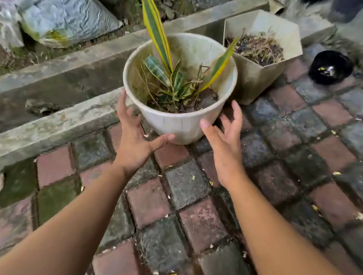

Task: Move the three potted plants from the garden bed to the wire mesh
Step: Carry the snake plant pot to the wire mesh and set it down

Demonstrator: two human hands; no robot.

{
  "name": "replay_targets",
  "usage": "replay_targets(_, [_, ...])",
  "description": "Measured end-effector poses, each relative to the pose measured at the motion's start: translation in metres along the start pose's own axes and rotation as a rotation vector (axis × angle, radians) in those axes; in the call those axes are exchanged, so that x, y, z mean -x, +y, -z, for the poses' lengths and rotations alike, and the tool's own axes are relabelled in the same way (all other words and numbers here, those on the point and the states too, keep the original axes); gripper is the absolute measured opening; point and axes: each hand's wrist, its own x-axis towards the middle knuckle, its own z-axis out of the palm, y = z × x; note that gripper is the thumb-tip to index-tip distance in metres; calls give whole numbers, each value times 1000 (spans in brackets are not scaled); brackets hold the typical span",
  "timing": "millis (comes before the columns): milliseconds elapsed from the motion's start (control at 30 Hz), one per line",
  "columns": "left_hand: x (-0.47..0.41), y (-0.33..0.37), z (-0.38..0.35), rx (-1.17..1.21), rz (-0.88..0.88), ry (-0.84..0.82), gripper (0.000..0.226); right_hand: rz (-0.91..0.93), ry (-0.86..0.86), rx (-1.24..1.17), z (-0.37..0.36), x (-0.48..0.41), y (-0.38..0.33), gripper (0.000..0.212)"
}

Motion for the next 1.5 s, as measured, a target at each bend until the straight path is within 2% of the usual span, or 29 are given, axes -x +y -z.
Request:
replay_targets(100, [-14,-17,-6,68,29,63,158,76,33,-54,-2,-13,21,110])
replay_targets(200, [-27,-22,-8,128,14,-12,172,127,-43,-61,2,-30,26,116])
replay_targets(300, [-28,-10,-8,192,66,-45,177,134,-125,-23,6,-38,25,111])
replay_targets(367, [-24,-4,-10,209,90,-49,177,120,-123,-4,8,-41,26,109])
replay_targets(467, [-17,-5,-14,188,127,-29,172,118,-136,9,11,-43,33,119])
replay_targets(567, [-15,-11,-17,133,143,-9,149,143,-109,12,14,-47,41,118])
replay_targets(633, [-17,-13,-16,123,157,-10,142,163,-101,-4,12,-50,43,114])
replay_targets(867, [-15,-3,-10,162,166,-60,148,134,-88,-14,12,-30,40,127])
replay_targets(1000, [2,-4,-14,204,139,-48,172,162,-72,-38,19,-14,43,125])
replay_targets(1167, [9,2,-12,163,116,-99,168,204,-14,-24,23,15,45,116])
replay_targets(1300, [7,12,-17,123,98,-187,143,218,12,-21,28,37,45,117])
replay_targets(1333, [8,14,-21,127,93,-196,144,219,2,-15,32,39,43,116])
replay_targets(1500, [23,21,-38,188,47,-160,175,175,-26,41,57,35,27,121])
